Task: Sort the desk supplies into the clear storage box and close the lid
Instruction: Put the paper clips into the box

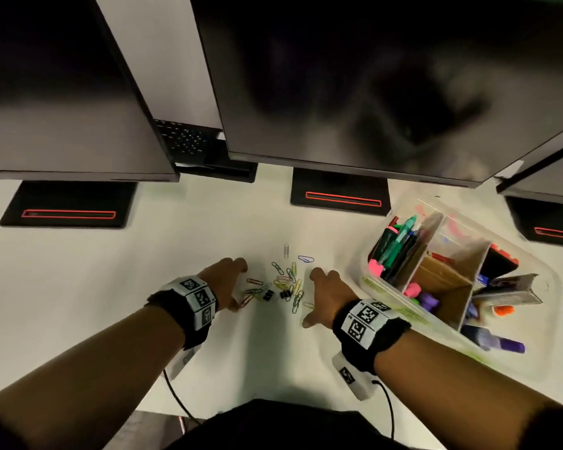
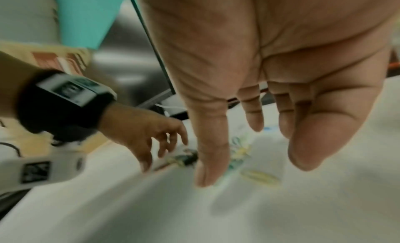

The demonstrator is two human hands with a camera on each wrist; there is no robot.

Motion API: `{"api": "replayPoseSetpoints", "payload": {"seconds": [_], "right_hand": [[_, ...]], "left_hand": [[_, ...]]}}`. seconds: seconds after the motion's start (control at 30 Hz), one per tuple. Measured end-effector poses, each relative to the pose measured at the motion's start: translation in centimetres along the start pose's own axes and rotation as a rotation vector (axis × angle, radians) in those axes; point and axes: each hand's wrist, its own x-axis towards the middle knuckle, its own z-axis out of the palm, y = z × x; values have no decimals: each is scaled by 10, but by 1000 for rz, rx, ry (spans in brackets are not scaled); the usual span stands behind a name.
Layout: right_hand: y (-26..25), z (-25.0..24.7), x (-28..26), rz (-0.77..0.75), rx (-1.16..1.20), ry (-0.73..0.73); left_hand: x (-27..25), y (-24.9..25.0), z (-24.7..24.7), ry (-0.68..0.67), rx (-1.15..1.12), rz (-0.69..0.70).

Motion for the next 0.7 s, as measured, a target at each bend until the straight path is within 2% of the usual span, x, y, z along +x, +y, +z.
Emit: {"api": "replayPoseSetpoints", "payload": {"seconds": [0.07,0.4,0.6,0.7], "right_hand": [[2,4,10,33,53,26],[-21,-4,56,-19,308,185],[-15,-15,64,-33,191,347],[-17,-10,64,-74,27,276]], "left_hand": [[4,5,3,12,-70,22],[34,44,5,157,-216,104],[49,44,-11,236,-248,106],[50,45,-14,235,-165,120]]}}
